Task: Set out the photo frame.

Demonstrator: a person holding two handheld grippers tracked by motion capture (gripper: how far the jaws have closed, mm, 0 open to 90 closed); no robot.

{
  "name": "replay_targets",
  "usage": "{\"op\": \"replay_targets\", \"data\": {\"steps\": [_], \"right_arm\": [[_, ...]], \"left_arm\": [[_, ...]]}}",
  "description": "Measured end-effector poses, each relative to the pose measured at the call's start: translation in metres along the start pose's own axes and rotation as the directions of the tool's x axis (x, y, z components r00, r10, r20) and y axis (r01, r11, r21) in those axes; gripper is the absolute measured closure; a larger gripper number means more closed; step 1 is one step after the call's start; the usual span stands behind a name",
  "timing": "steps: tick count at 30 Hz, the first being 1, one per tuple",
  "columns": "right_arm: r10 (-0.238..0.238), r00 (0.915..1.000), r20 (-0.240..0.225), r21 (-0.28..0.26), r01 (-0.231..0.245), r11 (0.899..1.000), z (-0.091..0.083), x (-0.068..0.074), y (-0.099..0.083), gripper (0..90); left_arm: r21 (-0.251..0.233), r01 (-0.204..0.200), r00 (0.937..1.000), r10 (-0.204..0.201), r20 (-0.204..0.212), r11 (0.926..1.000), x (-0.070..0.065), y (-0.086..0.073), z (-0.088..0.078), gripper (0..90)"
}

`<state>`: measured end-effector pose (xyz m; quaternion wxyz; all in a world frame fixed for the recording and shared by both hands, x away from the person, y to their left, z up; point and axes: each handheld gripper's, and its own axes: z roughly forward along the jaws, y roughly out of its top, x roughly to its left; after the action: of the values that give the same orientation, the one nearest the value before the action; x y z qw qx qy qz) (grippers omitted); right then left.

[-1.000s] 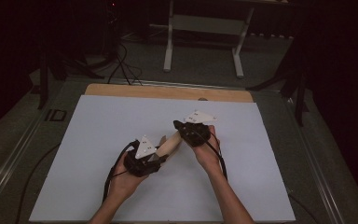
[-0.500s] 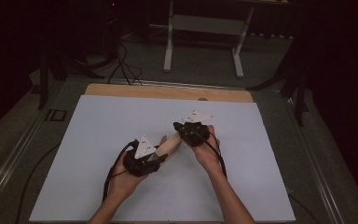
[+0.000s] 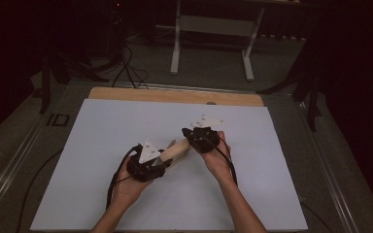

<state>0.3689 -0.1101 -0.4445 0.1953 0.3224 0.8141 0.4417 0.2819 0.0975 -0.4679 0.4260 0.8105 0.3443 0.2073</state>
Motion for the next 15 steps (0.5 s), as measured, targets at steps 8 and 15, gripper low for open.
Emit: {"op": "replay_targets", "data": {"steps": [8, 15], "right_arm": [[0.021, 0.9998, -0.004, 0.005, -0.021, 1.000, -0.0036, -0.0002, -0.0019, 89.8], [0.026, 0.9996, -0.010, 0.013, -0.026, 1.000, -0.0070, -0.0001, -0.0019, 89.6]], "left_arm": [[0.002, 0.004, 0.9998, -0.004, -0.019, 1.0000, 0.0015, -0.0017, 0.0016, 51.7], [0.006, 0.002, 0.9996, -0.002, -0.027, 1.0000, 0.0013, -0.0030, 0.0027, 51.2]]}}
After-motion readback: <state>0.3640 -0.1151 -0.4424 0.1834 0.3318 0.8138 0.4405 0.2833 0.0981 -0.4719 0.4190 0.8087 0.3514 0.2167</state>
